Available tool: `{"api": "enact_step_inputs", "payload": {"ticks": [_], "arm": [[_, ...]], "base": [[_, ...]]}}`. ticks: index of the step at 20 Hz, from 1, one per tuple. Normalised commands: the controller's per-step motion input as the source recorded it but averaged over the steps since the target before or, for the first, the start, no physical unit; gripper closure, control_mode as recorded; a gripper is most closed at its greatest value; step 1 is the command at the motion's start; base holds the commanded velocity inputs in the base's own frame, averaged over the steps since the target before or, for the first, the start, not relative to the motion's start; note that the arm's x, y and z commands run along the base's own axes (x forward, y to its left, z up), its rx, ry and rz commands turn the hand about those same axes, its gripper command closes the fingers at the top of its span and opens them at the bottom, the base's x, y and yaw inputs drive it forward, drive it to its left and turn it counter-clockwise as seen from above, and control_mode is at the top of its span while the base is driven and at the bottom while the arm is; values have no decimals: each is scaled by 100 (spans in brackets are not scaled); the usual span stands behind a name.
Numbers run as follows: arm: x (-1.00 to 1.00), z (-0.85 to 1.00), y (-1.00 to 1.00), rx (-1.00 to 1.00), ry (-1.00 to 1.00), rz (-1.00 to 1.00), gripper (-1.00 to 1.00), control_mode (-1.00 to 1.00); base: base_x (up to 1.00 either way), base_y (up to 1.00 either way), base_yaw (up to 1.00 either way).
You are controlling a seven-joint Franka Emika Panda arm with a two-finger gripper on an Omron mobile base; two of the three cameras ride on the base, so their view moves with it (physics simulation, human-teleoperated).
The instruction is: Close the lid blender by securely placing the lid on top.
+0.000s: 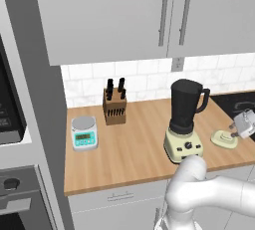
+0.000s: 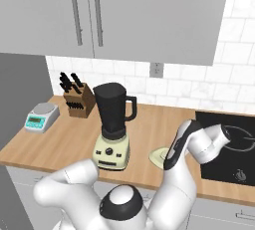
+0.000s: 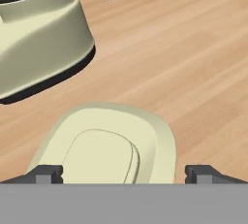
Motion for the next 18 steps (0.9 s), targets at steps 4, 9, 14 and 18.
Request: {"api": "enact_step_inputs", "payload": {"ticks": [4, 9, 14, 18], "arm": [[-23, 0, 0, 0, 0, 0, -100, -100], [-24, 0, 1, 0, -2, 1, -100, -100], [-2, 0, 17, 0, 0, 0, -100, -100], [0, 0, 28, 0, -1, 0, -100, -100]], "base": [[0, 0, 0], [0, 0, 0], [0, 0, 0], [0, 0, 0]]}}
